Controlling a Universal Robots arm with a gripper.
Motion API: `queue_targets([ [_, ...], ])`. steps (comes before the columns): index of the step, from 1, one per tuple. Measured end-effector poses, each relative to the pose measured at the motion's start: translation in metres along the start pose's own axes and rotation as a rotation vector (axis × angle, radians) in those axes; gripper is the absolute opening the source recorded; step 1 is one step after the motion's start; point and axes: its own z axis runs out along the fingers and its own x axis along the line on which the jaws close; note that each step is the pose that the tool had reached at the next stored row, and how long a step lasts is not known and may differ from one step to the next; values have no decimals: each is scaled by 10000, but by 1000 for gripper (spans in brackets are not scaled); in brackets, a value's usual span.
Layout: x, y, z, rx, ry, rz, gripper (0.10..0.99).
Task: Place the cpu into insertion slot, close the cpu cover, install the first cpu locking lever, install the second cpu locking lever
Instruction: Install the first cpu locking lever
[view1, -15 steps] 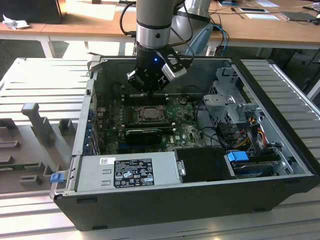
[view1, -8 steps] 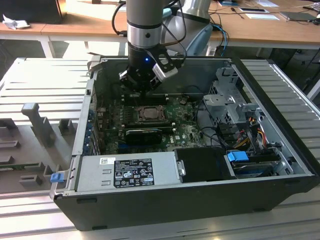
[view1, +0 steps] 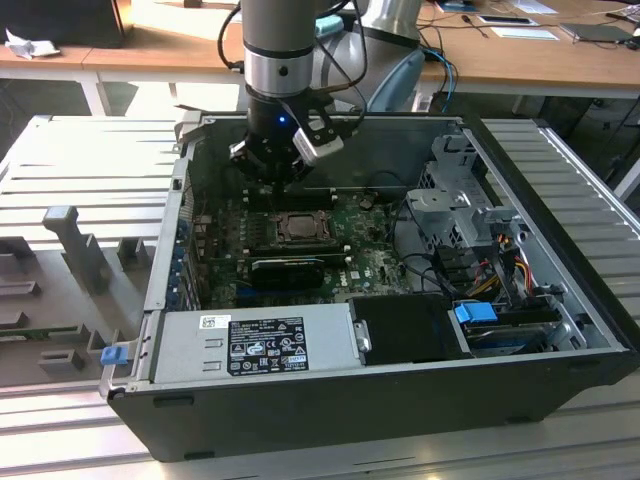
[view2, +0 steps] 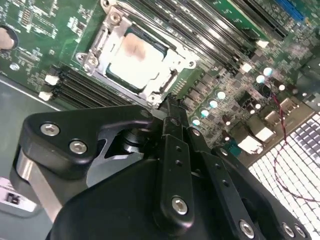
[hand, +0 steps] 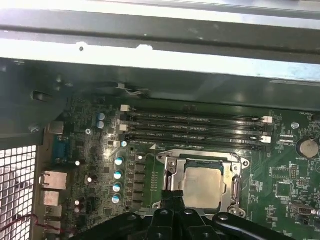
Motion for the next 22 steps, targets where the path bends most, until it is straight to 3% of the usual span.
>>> queue_targets([
  [1, 55, 4, 0, 0, -3, 2, 106],
  [3, 239, 25, 2, -3, -7, 8, 106],
  [7, 323, 113, 4, -3, -7, 6, 106],
  [8, 327, 184, 5, -2, -7, 8, 106],
  [10, 322, 253, 7, -3, -7, 6, 106],
  [15, 295, 301, 7, 1, -4, 7, 106],
  [22, 168, 318, 18, 0, 14, 14, 106],
])
